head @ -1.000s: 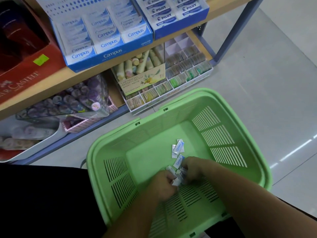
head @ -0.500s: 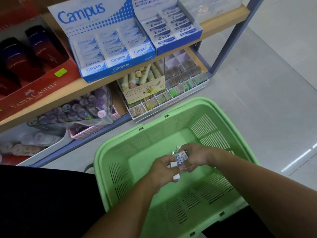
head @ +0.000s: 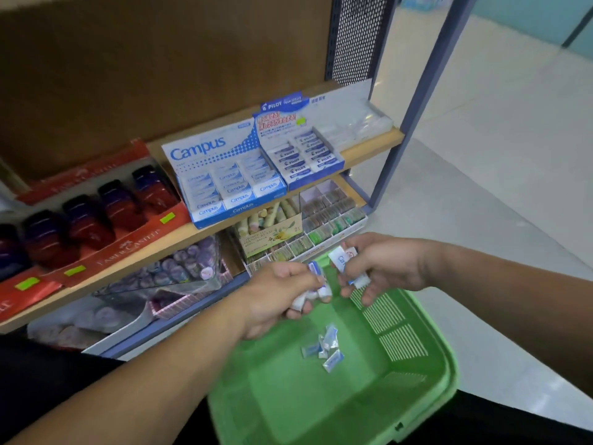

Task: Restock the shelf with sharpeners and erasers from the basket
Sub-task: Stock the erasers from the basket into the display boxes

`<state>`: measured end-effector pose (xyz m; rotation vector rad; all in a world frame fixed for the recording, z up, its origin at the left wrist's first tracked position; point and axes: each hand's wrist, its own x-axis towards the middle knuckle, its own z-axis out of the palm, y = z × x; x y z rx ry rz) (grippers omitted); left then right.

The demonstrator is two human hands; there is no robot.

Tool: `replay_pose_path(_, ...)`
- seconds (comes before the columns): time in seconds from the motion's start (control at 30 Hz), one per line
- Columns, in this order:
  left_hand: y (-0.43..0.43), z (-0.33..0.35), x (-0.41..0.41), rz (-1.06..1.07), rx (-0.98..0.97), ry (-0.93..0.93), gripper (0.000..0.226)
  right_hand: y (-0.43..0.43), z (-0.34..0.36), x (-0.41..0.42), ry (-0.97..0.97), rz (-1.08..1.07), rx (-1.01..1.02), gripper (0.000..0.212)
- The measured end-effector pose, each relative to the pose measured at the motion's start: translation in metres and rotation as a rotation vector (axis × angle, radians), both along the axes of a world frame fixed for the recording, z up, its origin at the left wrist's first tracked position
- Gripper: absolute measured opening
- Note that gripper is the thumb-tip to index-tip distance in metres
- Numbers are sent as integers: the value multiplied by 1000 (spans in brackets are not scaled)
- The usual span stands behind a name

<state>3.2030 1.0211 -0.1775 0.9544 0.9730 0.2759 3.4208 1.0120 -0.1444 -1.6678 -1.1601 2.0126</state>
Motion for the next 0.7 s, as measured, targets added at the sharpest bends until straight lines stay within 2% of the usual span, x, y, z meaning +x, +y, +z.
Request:
replay_pose_path(0.07,7,31,-4,-45,23,-44,19,-1,22,-11,75,-21,19,29)
replay_pose_path(0.13,14,54,-7,-83,72,-70,3,-1,42,-19,115,-72,71,27)
replay_pose_path(0.2,19,71,-11,-88,119,-58,22,-1,58,-25,158,-131,113,29)
replay_pose_path(0.3,28,87,-15,-124,145,-60,4,5,76,-29,160,-102,165,30)
replay_pose_path(0.33,31,92,-16,-128,151,-49,10,8,81,-31,156,-96,185,27)
replay_pose_path(0.4,41,100,-17,-115,206,2,7,17,88,-33,153,-131,223,21)
replay_pose_path(0.43,47,103,-17,-100,233,28,3,23,90,-34,145,-158,242,19)
replay_pose_path(0.53,71,109,-17,-16,308,76,21,44,95,-36,115,-266,280,21)
replay_pose_path(0.7,106,100,-13,264,305,100,16,85,95,-33,51,-340,231,8)
